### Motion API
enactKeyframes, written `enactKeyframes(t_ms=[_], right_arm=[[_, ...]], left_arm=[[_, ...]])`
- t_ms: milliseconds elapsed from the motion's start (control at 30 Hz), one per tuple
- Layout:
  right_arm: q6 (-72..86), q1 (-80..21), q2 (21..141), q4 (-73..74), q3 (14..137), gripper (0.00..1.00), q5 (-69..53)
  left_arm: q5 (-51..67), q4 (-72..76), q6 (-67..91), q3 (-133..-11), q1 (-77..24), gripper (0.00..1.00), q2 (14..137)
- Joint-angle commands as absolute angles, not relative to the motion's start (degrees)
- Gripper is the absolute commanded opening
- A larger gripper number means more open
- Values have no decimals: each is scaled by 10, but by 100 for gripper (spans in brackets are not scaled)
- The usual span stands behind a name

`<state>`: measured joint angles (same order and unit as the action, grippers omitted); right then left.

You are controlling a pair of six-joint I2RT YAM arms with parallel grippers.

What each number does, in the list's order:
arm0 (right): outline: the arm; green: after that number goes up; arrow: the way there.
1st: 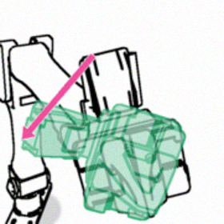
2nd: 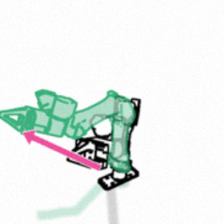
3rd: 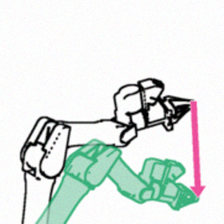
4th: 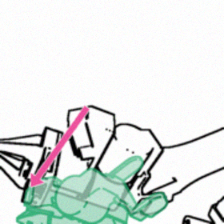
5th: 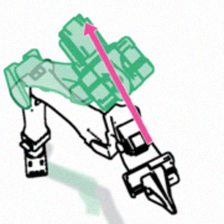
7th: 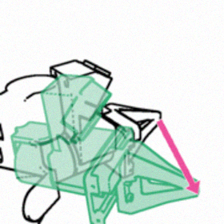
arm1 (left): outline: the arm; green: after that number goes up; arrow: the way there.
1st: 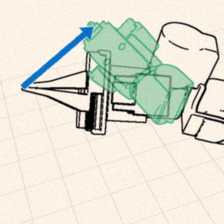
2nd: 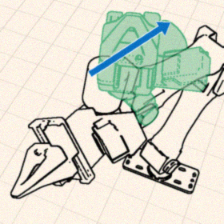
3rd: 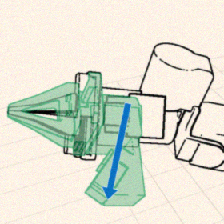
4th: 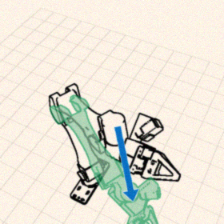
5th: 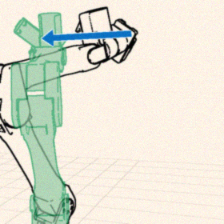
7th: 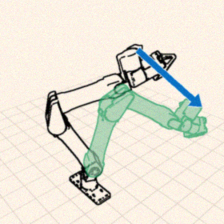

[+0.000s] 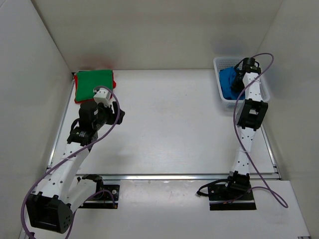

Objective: Fold and stack the t-shirts
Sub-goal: Grab crumpled tshirt from bin with the right arm, then move the tshirt to the center of the board

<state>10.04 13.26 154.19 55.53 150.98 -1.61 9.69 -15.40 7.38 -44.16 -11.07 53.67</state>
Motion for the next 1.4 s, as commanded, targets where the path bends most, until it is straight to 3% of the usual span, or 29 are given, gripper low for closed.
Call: enactKeyframes(t_ms=[0, 233, 567, 667, 733, 867, 1100, 1333, 1367], right_arm=[[101, 135, 1512, 603, 1508, 0, -4], [83, 118, 1399, 570, 1543, 0, -15], [73, 20, 1083, 476, 1460, 0, -113], [24, -114, 948, 415, 1325, 0, -37], [-6, -204, 822, 303, 1146, 0, 29], [74, -247, 723, 239, 1015, 0, -32], [91, -264, 772, 225, 942, 0, -95], [95, -263, 965, 325, 1035, 0, -263], [94, -267, 997, 350, 1051, 5, -273]], left_arm=[[105, -141, 76, -441, -105, 73, 512], [130, -134, 91, -434, -95, 70, 478], [136, -160, 91, -461, -91, 72, 433], [139, -163, 101, -468, -90, 71, 417], [126, -166, 120, -468, -85, 70, 403], [112, -169, 142, -465, -77, 70, 384], [129, -167, 177, -474, -84, 69, 388], [117, -173, 171, -471, -91, 70, 396], [118, -175, 169, -469, -90, 71, 402]])
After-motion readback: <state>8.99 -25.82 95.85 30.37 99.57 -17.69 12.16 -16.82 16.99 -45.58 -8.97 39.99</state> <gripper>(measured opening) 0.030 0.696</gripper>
